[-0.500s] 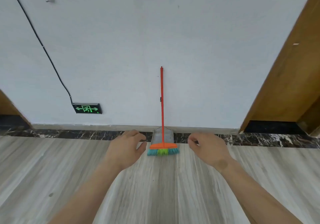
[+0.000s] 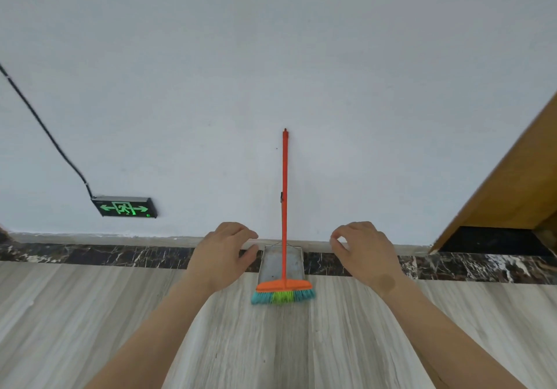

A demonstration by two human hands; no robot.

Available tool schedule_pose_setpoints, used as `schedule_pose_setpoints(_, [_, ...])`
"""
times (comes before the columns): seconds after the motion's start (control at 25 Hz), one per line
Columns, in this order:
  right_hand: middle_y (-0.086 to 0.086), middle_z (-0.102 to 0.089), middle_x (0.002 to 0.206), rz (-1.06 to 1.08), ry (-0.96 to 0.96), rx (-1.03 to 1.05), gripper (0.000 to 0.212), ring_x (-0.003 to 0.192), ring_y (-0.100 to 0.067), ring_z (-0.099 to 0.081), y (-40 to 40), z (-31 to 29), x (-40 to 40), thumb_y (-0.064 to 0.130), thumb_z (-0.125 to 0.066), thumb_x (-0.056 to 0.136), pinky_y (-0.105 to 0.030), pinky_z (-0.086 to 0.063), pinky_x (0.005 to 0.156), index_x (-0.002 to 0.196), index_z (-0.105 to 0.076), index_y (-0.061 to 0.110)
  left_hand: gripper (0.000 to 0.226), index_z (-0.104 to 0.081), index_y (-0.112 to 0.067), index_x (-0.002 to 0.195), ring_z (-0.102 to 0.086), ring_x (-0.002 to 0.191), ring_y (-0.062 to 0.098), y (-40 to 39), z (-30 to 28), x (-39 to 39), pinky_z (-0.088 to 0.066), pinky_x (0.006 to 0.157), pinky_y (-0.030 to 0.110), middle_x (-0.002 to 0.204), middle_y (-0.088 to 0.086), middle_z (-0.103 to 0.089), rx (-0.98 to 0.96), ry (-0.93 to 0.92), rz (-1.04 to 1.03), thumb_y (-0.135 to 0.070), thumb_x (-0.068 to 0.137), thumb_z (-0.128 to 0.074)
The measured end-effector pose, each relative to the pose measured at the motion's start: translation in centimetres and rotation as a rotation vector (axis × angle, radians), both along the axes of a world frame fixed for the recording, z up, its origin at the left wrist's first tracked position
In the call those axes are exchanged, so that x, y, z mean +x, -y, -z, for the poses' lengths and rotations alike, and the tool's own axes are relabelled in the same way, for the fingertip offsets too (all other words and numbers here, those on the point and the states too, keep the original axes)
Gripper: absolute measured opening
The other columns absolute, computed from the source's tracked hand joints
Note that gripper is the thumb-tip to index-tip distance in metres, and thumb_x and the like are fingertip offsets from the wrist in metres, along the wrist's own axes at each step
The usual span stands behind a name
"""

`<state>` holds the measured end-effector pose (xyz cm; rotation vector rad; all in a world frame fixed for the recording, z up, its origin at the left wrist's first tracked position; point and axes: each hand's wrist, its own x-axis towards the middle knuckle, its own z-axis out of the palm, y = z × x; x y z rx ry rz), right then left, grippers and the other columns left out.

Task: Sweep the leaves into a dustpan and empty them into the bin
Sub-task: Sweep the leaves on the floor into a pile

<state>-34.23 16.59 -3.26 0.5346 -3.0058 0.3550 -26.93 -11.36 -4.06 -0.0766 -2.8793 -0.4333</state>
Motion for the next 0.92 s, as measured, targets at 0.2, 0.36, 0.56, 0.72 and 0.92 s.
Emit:
schedule_pose_setpoints(0.2, [0.012, -0.065, 0.116, 0.046, -0.009, -0.034, 0.026, 0.121, -0.013, -0.047, 2.3, 0.6, -10.4, 0.039, -0.044, 0.095, -0.033, -0.044, 0.090, 0.107, -0.065, 0.031, 0.031, -0.062, -0.032, 0.122, -0.046, 0.121, 0.006, 2.9, 1.0, -11.4, -0.046, 0.088, 0.027, 0.125, -0.016, -0.058, -0.050, 0.081, -0.009, -0.042, 0.095, -0.048])
schedule_pose_setpoints(0.36, [0.012, -0.063, 0.121, 0.060, 0.037, -0.046, 0.029, 0.125, -0.012, -0.045, 3.2, 2.8, -19.3, 0.042, -0.043, 0.095, -0.033, -0.043, 0.093, 0.114, -0.062, 0.032, 0.034, -0.059, -0.033, 0.125, -0.048, 0.121, 0.006, 3.3, 2.3, -20.4, -0.045, 0.093, 0.028, 0.130, -0.016, -0.056, -0.058, 0.154, -0.001, -0.044, 0.096, -0.045])
schedule_pose_setpoints(0.56, [0.012, -0.061, 0.125, 0.024, 0.091, -0.140, 0.033, 0.125, -0.013, -0.046, 4.6, 3.9, -30.6, 0.046, -0.041, 0.095, -0.034, -0.043, 0.095, 0.122, -0.056, 0.035, 0.036, -0.058, -0.033, 0.127, -0.049, 0.121, 0.008, 3.1, 2.8, -30.6, -0.043, 0.097, 0.032, 0.133, -0.014, -0.056, -0.022, 0.210, -0.053, -0.045, 0.096, -0.046])
schedule_pose_setpoints(0.72, [0.012, -0.062, 0.122, 0.009, 0.159, -0.183, 0.036, 0.116, -0.013, -0.053, 5.9, 4.8, -37.6, 0.049, -0.041, 0.095, -0.031, -0.047, 0.086, 0.128, -0.048, 0.038, 0.040, -0.053, -0.033, 0.132, -0.047, 0.123, 0.009, 3.1, 3.6, -37.1, -0.042, 0.100, 0.032, 0.135, -0.015, -0.054, 0.113, 0.272, -0.157, -0.047, 0.095, -0.046])
schedule_pose_setpoints(0.92, [0.007, -0.060, 0.129, 0.024, 0.352, -0.290, 0.045, 0.114, -0.015, -0.057, 9.4, 7.8, -44.0, 0.051, -0.046, 0.093, -0.031, -0.046, 0.087, 0.135, -0.043, 0.034, 0.042, -0.056, -0.031, 0.129, -0.053, 0.115, 0.009, 4.0, 7.0, -44.1, -0.041, 0.095, 0.026, 0.129, -0.012, -0.058, 0.420, 0.354, -0.276, -0.051, 0.091, -0.054])
